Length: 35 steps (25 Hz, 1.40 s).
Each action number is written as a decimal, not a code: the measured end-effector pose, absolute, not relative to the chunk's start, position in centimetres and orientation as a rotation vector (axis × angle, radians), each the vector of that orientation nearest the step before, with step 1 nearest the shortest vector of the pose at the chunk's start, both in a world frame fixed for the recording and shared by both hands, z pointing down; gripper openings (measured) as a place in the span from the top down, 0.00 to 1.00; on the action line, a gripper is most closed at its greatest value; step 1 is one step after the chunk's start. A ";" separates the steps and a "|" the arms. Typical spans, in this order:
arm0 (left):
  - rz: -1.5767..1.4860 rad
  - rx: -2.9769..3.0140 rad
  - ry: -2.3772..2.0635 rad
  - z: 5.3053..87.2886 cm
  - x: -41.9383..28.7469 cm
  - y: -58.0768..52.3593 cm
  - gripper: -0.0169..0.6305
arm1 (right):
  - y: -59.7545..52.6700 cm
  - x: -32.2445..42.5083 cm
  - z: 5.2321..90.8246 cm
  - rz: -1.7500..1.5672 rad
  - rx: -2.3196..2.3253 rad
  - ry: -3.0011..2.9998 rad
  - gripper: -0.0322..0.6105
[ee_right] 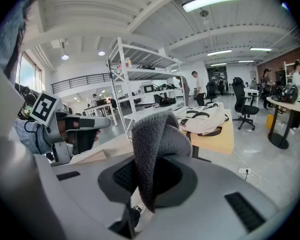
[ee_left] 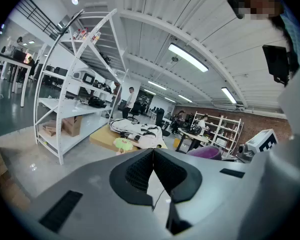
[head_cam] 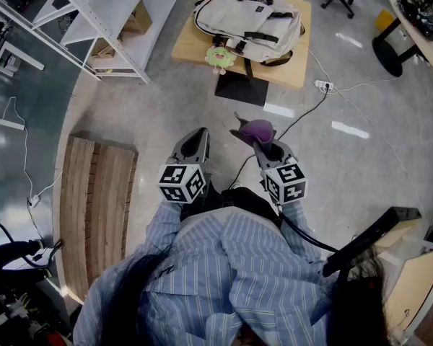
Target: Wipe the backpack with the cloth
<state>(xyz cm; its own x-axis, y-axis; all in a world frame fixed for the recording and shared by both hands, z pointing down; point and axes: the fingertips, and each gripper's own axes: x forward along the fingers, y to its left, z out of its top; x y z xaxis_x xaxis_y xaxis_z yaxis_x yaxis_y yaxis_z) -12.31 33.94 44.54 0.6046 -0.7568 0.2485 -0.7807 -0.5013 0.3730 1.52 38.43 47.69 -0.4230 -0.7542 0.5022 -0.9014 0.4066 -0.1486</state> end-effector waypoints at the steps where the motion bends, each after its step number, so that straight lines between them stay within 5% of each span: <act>1: 0.069 2.381 -1.219 44.5 -12.3 34.1 0.97 | 38.7 1.5 47.7 0.579 1.429 -2.313 0.89; 35: 0.034 2.289 -1.211 46.8 -14.5 30.6 0.97 | 36.1 0.5 51.0 0.774 1.373 -2.288 0.89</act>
<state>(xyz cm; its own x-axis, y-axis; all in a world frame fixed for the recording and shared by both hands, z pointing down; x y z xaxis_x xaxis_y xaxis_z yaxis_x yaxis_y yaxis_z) -14.45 30.55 46.84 0.5946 -0.7584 0.2669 -0.7724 -0.4466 0.4516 0.52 36.10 51.00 -0.4625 -0.6884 0.5588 -0.8862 0.3777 -0.2682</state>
